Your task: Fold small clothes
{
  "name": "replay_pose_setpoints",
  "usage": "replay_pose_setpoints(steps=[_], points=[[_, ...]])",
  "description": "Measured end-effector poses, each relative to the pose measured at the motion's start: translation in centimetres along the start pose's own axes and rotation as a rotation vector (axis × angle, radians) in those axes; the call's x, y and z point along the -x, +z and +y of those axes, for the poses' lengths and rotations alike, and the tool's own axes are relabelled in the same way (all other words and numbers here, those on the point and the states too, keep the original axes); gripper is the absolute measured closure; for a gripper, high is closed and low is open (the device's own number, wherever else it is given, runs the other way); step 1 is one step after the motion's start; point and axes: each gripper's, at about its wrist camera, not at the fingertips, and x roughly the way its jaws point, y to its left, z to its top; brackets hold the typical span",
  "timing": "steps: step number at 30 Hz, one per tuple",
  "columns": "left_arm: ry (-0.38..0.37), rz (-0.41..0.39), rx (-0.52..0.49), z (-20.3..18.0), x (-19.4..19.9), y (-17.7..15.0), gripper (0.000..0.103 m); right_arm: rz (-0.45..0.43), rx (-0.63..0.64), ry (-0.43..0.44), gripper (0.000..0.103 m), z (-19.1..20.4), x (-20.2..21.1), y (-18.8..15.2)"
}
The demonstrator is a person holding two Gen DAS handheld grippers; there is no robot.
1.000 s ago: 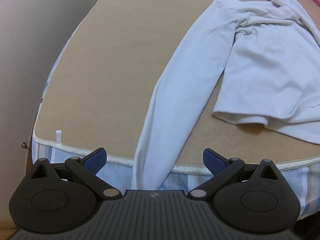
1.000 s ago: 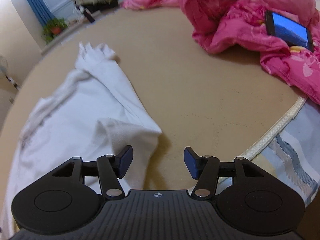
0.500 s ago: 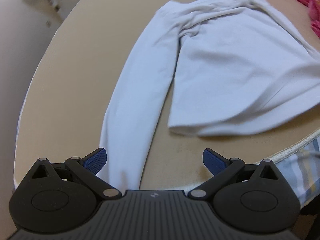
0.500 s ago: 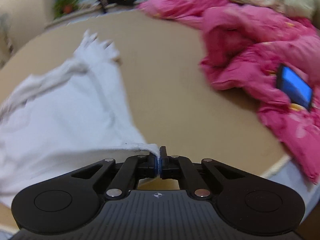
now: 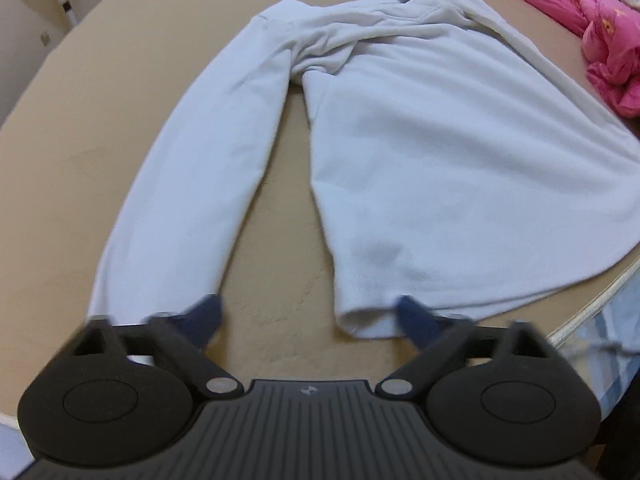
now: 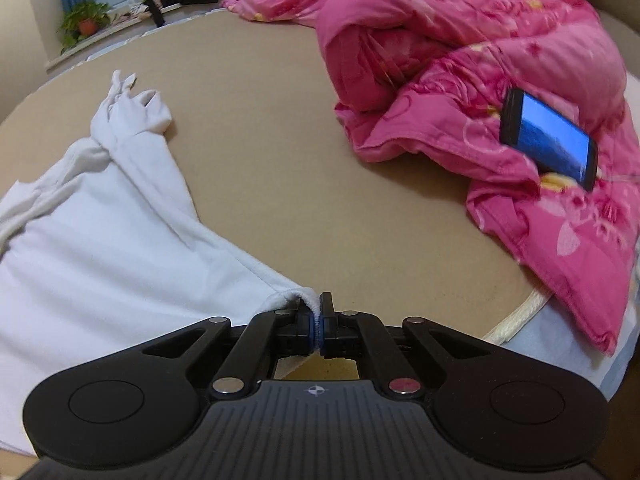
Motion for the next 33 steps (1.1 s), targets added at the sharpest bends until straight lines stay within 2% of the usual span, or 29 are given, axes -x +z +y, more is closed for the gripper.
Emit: replay_pose_setpoints(steps=[2, 3, 4, 8, 11, 13, 19, 23, 26, 29, 31, 33], points=[[-0.066, 0.01, 0.018, 0.1, -0.1, 0.3, 0.076, 0.017, -0.022, 0.011, 0.102, -0.4, -0.3, -0.1], [-0.078, -0.009, 0.022, -0.1, 0.1, 0.4, 0.094, 0.024, -0.025, 0.015, 0.102, -0.4, -0.5, -0.3], [-0.081, -0.007, 0.021, -0.3, -0.2, 0.9, 0.098, 0.035, -0.023, 0.016, 0.102, -0.4, -0.8, -0.5], [-0.054, -0.058, 0.074, 0.0, 2.0, 1.2, 0.099, 0.093, -0.026, 0.022, 0.102, -0.3, -1.6, -1.1], [-0.091, -0.151, 0.165, 2.5, 7.6, 2.1, 0.099, 0.045, -0.052, 0.06, 0.102, -0.2, 1.1, -0.2], [-0.093, -0.249, 0.21, 4.8, 12.5, 3.1, 0.099, -0.008, -0.07, 0.129, 0.102, 0.1, 4.5, 1.0], [-0.101, -0.58, 0.332, 11.2, 29.3, 6.2, 0.099, -0.323, -0.03, 0.346, 0.102, 3.1, 20.1, 6.4], [-0.114, -0.79, 0.373, 13.6, 40.8, 5.8, 0.099, -0.537, -0.003, 0.447, 0.102, 4.1, 30.7, 9.2], [-0.113, -0.902, 0.368, 14.5, 48.7, 5.8, 0.099, -0.67, 0.033, 0.5, 0.102, 4.6, 38.6, 10.7], [-0.086, -0.942, 0.35, 14.8, 53.4, 7.4, 0.099, -0.771, 0.075, 0.509, 0.102, 4.8, 44.5, 12.9], [-0.047, -0.92, 0.341, 14.8, 53.9, 9.8, 0.099, -0.795, 0.104, 0.501, 0.102, 5.6, 46.4, 15.0], [-0.011, -0.86, 0.354, 14.9, 52.4, 12.7, 0.099, -0.764, 0.118, 0.485, 0.102, 6.8, 45.6, 17.2]])
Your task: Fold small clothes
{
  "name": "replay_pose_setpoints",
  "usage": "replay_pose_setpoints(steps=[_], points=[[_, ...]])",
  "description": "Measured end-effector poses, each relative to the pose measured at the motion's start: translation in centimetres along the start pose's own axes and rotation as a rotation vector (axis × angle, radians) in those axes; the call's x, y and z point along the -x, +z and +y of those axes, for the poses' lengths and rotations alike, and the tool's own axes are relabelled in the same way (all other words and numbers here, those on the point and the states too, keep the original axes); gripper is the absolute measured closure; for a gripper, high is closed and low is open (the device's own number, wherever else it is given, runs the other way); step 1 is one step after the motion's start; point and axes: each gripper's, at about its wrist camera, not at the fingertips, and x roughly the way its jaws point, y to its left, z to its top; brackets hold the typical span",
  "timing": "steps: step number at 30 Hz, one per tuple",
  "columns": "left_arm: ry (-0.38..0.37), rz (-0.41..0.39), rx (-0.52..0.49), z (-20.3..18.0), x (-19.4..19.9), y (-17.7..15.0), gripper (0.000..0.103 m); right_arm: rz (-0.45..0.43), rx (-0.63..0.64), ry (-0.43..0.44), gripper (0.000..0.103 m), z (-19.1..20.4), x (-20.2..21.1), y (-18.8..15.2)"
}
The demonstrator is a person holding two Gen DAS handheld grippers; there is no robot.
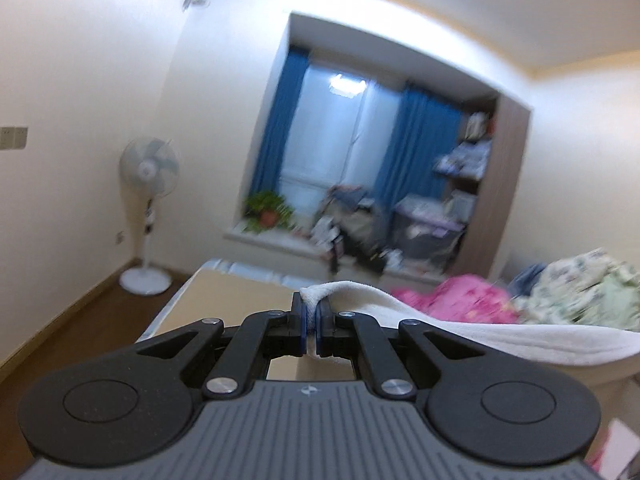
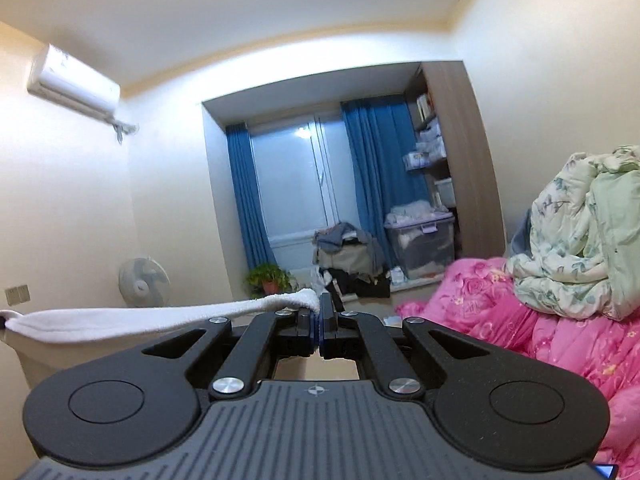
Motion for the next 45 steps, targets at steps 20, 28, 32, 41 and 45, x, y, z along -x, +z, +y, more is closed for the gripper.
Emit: replay_pose_setpoints(steps=[20, 28, 32, 41, 45], points=[[0.171, 0.027, -0.006, -2.5, -16.8, 5.8, 0.099, 0.0, -0.071, -0.064, 0.102, 1.4, -19.3, 0.9], [0.26, 0.385, -0.101, 2.9, -18.2, -18.9, 0.099, 0.357, 0.002, -0.083, 0.102, -0.9, -14.9, -20.7], [0.326, 0.637, -0.091, 7.5, -18.3, -32.4, 0.099, 0.584, -0.026, -0.136, 0.102, -1.6, -12.0, -33.6], [0.338, 0.767, -0.136, 10.0, -15.3, -42.0, 0.099, 0.773, -0.058, -0.202, 0.102, 0.0, -4.8, -45.0], [0.311, 0.744, -0.151, 8.6, -14.0, -41.2, 0.099, 0.772, -0.064, -0.194, 0.102, -0.7, -4.1, -44.1]])
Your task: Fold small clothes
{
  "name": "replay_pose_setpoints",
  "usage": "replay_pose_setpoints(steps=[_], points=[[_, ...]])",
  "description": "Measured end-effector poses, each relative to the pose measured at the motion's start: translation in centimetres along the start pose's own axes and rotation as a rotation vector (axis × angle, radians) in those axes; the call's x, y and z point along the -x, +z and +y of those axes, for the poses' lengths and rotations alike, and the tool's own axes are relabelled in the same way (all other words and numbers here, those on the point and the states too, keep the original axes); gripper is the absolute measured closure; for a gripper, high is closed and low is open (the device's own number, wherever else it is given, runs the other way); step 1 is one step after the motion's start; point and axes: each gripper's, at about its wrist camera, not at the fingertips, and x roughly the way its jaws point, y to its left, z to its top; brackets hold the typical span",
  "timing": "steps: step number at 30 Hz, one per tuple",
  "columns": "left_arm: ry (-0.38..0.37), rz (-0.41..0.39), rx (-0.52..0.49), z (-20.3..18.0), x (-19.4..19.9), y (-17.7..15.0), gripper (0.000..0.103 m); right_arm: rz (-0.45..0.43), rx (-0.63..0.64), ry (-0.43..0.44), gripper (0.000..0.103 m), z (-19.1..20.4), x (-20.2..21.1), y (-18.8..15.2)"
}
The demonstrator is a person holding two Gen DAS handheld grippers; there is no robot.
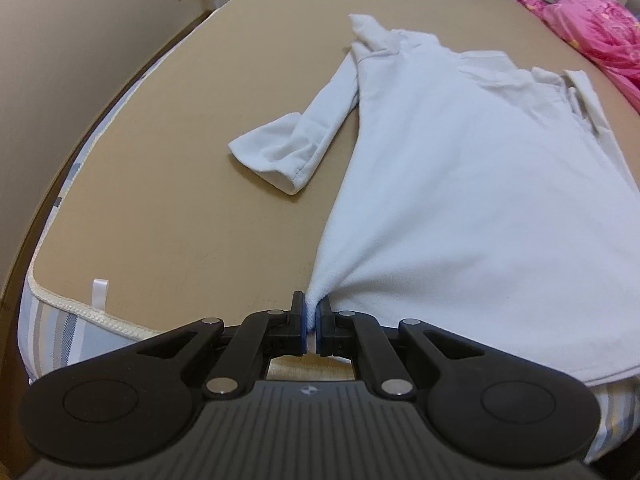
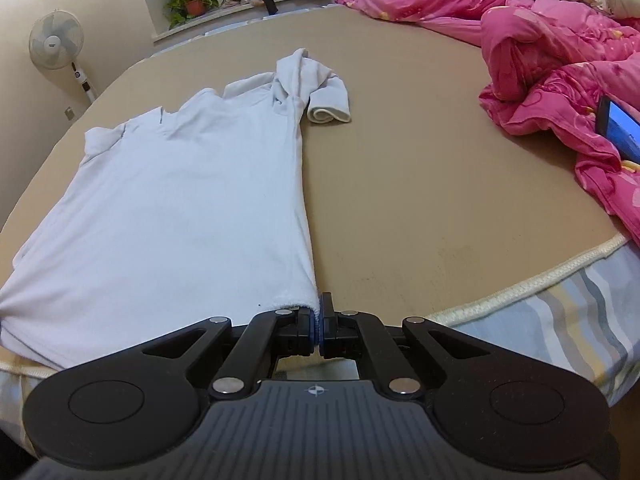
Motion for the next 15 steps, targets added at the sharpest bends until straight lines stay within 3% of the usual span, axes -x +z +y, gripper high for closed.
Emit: replay_pose_setpoints(steps=[6, 12, 13, 15], points=[[-0.016, -0.001, -0.018, 0.4, 2.6, -4.7, 0.099, 0.018, 0.03, 0.006, 0.102, -2.3, 1.7, -0.5], [0.002, 0.091, -0.035, 0.3, -0.2, -9.0, 0.097, 0.108, 0.014, -0.033, 0.102, -3.8, 0.6, -3.2], [0.006, 0.098, -0.053, 0.1, -0.7, -9.4, 0.094, 0.14, 0.004, -0.038, 0.102, -4.0, -0.1, -3.4], [0.017, 0.121, -0.076, 0.2, -1.1, -9.7, 0.069, 0.247, -0.033, -0.06, 0.097, -4.4, -1.5, -3.7]])
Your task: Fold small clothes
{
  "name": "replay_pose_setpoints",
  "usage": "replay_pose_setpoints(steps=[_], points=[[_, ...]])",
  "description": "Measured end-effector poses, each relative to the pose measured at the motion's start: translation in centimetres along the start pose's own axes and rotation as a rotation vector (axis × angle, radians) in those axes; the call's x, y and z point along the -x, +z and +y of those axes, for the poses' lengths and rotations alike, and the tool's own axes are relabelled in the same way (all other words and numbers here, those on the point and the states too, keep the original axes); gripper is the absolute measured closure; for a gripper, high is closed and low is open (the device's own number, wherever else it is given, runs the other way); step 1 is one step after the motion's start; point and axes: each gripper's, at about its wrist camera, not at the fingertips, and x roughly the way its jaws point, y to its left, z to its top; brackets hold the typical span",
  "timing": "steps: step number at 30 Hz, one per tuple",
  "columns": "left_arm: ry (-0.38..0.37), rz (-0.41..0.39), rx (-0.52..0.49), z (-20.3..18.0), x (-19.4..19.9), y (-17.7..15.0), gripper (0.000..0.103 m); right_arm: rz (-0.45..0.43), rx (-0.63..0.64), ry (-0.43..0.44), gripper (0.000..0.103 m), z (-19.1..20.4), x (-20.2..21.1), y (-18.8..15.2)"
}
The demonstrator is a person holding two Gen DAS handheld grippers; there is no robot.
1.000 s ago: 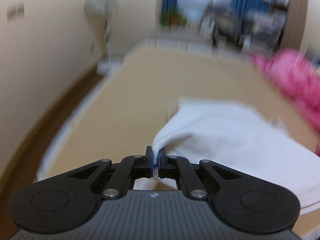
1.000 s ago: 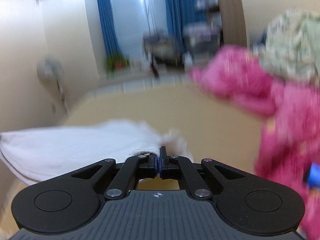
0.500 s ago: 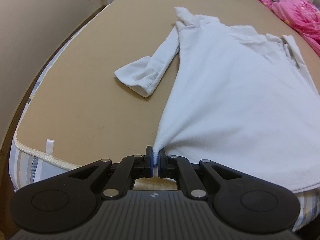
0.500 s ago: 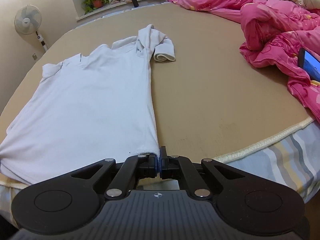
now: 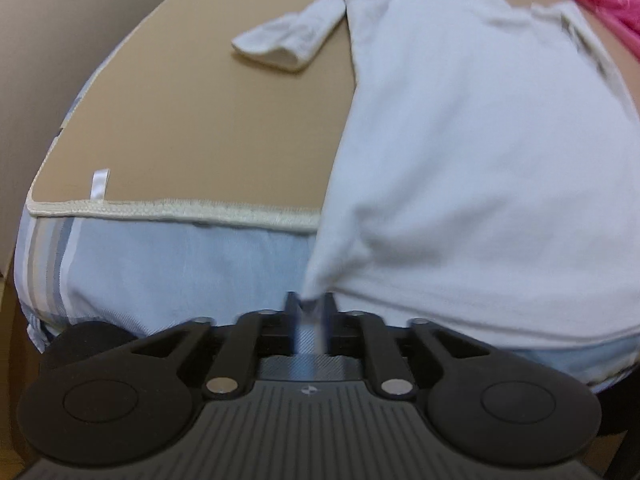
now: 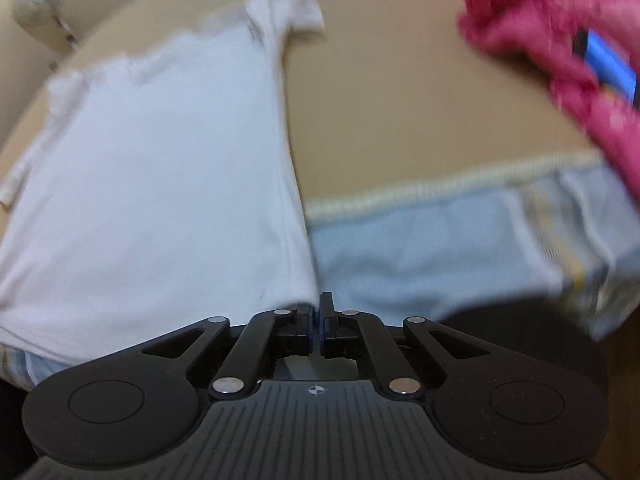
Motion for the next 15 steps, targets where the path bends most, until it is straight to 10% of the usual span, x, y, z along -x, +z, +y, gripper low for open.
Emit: replay_pose_setpoints(steps=[2, 3, 15], points=[[-0.006, -0.023, 0.012, 0.8, 0.6, -0.3, 0.021, 0.102, -0.043, -0.016, 0.068, -0.5, -0.8, 0.0], [-0.01, -0.058, 0.026, 1.5, 1.3, -0.6, 0.015, 0.109, -0.065, -0.01, 0.052, -0.8, -0.5, -0.2], [-0.205, -0.199, 0.535, 11.2, 1.1, 9.8, 0.012, -0.044, -0.071, -0.025, 0.038, 0.2, 3.6, 2.8]])
